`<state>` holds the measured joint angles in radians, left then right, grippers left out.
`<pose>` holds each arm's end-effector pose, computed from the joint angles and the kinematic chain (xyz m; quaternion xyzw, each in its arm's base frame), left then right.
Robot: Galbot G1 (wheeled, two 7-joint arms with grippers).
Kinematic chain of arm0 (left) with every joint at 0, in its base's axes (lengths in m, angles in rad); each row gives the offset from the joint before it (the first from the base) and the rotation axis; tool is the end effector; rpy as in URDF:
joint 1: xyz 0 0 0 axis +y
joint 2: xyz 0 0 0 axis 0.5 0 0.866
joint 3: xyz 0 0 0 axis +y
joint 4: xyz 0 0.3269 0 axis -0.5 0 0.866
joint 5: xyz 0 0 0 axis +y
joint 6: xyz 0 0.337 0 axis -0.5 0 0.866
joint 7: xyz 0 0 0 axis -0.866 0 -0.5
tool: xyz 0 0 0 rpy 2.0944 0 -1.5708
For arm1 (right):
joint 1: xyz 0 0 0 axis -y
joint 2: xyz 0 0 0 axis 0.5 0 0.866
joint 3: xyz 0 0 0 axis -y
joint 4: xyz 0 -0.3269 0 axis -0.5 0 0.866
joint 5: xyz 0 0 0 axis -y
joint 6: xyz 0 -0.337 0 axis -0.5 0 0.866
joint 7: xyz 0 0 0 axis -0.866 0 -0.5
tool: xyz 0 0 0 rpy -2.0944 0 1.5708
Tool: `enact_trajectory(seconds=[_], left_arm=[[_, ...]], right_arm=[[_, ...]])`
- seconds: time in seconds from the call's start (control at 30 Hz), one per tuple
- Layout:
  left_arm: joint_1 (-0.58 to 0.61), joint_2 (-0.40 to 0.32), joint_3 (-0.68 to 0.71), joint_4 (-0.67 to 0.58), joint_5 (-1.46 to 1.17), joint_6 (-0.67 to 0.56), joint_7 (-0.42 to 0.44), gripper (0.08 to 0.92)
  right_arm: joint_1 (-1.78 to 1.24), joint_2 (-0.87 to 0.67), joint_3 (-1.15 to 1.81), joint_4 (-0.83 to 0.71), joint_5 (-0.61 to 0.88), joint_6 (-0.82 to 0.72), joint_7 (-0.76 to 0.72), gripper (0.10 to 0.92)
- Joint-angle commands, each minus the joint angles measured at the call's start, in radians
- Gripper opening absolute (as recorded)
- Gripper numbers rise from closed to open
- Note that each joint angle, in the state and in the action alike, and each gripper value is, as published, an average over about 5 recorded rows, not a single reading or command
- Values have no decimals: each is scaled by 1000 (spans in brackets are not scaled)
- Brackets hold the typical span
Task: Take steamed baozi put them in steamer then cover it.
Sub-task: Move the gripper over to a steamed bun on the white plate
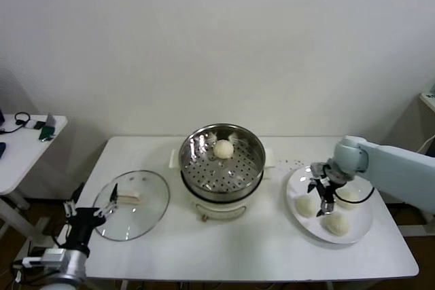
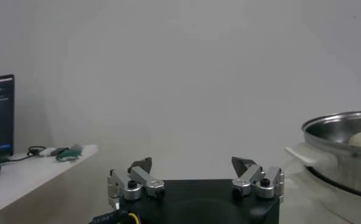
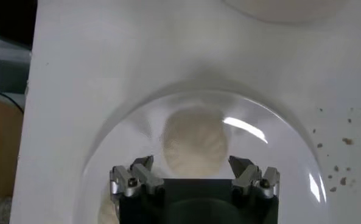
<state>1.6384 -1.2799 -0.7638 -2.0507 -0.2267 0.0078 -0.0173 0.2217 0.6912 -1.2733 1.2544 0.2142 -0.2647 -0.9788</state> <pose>0.1610 0.1173 -0.2812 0.0415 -0.9958 -0.0722 0.0371 0.4710 -0.1337 -0.2219 0.5255 -0.5223 0.4969 0.4519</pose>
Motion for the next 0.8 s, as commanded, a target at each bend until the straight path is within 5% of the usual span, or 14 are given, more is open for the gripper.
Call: enact_trajectory(seconds=[0.03, 0.8], left_arm=[[1, -1, -2, 5, 3, 1, 0, 823], [5, -5, -5, 1, 1, -3, -2, 823]], right_arm=[[-110, 43, 105, -72, -19, -8, 6, 823], [-21, 12, 63, -63, 20, 10, -34, 708]])
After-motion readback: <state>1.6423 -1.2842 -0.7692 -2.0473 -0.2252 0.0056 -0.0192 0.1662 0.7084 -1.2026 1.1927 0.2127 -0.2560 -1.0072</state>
